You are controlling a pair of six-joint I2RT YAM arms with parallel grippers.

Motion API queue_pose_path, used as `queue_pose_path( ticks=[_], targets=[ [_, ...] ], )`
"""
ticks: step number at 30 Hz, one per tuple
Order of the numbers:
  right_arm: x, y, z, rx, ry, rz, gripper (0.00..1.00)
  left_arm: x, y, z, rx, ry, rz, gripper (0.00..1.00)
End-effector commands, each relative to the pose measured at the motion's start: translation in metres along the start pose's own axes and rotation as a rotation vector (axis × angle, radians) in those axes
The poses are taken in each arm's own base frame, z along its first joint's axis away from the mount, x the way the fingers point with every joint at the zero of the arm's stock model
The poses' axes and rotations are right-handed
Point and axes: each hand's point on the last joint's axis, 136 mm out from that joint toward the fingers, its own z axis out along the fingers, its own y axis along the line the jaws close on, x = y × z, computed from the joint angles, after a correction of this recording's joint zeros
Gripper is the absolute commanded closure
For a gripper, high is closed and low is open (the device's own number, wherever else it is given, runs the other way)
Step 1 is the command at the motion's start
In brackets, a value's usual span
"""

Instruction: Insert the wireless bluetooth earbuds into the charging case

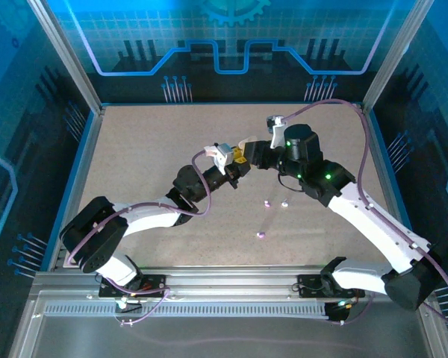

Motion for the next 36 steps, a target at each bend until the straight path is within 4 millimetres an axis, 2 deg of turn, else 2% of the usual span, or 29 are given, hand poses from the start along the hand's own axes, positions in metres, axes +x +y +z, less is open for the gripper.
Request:
queue_pose_path(
  ticks=[1,6,11,12,14,18,22,26,30,34,36],
  targets=[
    [0.007,0.002,-0.004,0.014,0.031,-0.02,0.63,-0.037,-0.012,0.0,0.048,-0.124,0.042,0.78],
    [-0.002,0.008,-0.011,0.0,0.012,-0.021,0.55,-0.035,-0.013,-0.002,0.052,-0.117,0.06,0.78],
    [-0.028,0.015,-0.042,0.013,-0.067,-0.071,0.43,-0.029,-0.012,-0.006,0.046,-0.094,0.1,0.78],
    [-0.032,0.01,-0.048,0.044,-0.081,-0.08,0.42,-0.029,-0.011,-0.007,0.039,-0.089,0.105,0.78],
    [-0.037,-0.012,-0.062,0.147,-0.091,-0.083,0.41,-0.028,-0.008,-0.01,0.03,-0.083,0.112,0.79],
    [-0.029,-0.06,-0.075,0.259,-0.051,-0.029,0.42,-0.03,0.001,-0.017,0.004,-0.079,0.111,0.79],
    [0.004,-0.119,-0.066,0.326,0.087,0.112,0.43,-0.032,0.011,-0.024,-0.022,-0.075,0.102,0.79],
    [0.055,-0.163,-0.041,0.369,0.32,0.227,0.45,-0.035,0.018,-0.028,-0.039,-0.078,0.099,0.79],
    [0.108,-0.189,-0.007,0.378,0.581,0.273,0.51,-0.038,0.02,-0.031,-0.045,-0.081,0.1,0.79],
    [0.147,-0.221,0.01,0.503,0.738,0.276,0.52,-0.041,0.02,-0.034,-0.05,-0.083,0.102,0.79],
    [0.162,-0.229,0.018,0.519,0.795,0.281,0.53,-0.042,0.02,-0.036,-0.056,-0.081,0.107,0.79]
  ],
)
